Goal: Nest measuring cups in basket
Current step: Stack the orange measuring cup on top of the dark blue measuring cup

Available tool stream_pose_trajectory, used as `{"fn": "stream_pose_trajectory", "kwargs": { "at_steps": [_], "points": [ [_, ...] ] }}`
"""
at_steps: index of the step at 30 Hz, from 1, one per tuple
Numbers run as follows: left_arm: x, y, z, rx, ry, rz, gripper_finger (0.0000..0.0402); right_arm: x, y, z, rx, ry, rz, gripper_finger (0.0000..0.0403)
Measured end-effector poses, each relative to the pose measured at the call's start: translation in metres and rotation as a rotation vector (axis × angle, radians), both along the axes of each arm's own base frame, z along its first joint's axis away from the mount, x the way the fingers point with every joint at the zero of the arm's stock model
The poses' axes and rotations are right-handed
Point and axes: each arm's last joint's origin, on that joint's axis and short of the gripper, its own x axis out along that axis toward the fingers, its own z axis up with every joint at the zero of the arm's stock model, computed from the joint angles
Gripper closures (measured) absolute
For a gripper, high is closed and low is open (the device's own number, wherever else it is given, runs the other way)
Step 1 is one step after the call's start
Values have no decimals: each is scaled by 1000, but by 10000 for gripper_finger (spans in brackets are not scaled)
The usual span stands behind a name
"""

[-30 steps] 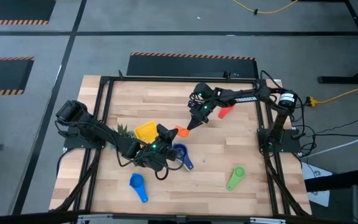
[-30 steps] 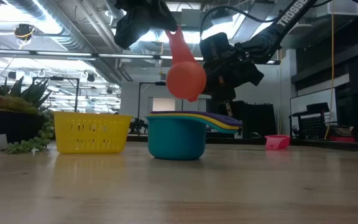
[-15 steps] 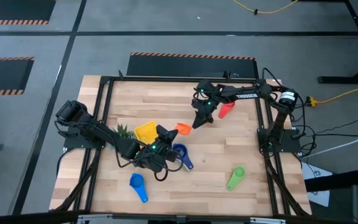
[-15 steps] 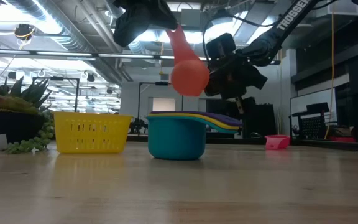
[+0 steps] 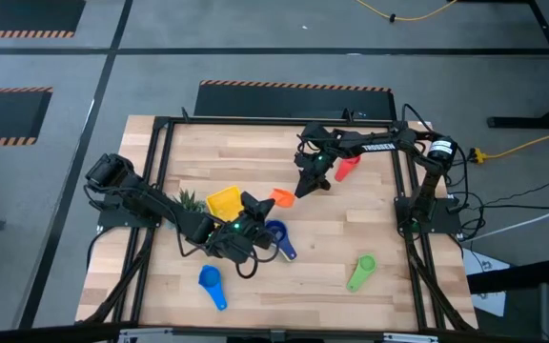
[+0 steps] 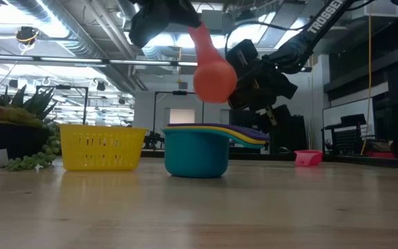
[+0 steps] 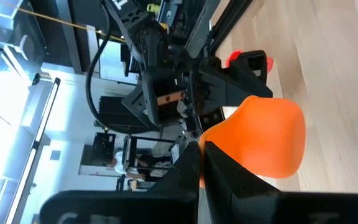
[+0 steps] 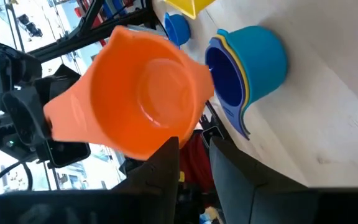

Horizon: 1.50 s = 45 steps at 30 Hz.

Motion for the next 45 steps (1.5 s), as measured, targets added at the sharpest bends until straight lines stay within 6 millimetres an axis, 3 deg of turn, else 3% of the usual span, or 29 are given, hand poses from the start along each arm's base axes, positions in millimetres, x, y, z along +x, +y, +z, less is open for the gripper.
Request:
{"fn": "stream_pose_trajectory", "kwargs": {
  "at_steps": [10, 29, 45],
  "points": [
    [1, 0, 2, -6, -6, -23, 401, 1, 1, 0, -1, -3, 3, 307],
    [2, -2, 3, -28, -14, -60, 401, 10, 25, 0, -4, -7, 78, 307],
    [5, -2, 8, -7, -28, -81, 401, 11, 27, 1, 17, -26, 103, 307]
  ]
}}
